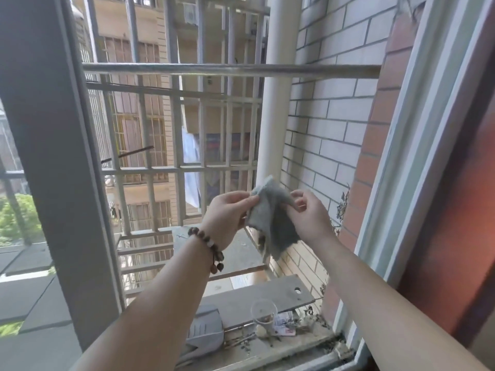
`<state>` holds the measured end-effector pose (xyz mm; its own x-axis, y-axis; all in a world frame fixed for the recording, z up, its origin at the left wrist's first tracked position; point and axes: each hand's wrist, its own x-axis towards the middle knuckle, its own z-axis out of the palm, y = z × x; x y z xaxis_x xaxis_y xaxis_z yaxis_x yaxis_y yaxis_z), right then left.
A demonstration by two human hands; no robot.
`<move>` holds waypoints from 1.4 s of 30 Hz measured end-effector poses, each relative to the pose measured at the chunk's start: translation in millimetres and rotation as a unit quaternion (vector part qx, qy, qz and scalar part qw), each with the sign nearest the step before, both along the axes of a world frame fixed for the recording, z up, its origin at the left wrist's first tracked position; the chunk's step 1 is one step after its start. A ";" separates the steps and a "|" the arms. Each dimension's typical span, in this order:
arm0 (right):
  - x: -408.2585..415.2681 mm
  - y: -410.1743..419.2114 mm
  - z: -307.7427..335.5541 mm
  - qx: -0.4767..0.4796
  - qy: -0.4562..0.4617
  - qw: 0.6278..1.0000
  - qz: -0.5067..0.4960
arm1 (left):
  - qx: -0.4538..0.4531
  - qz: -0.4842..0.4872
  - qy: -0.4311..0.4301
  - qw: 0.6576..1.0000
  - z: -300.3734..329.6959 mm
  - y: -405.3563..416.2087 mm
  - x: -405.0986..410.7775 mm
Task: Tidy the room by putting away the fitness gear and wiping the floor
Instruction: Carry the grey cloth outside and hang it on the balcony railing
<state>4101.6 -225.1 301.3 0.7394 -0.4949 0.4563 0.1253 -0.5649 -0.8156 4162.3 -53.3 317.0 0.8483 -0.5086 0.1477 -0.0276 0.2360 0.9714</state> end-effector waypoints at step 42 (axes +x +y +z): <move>5.4 3.0 74.7 0.123 -0.001 0.981 0.148 | 0.121 0.130 -0.309 0.934 25.7 -27.9 -12.6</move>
<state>4107.0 -222.1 376.0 0.8667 -0.3540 0.3515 0.2558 -0.2895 -0.9224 4149.7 -81.2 342.7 0.7389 -0.3794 0.5569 -0.6261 -0.0811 0.7755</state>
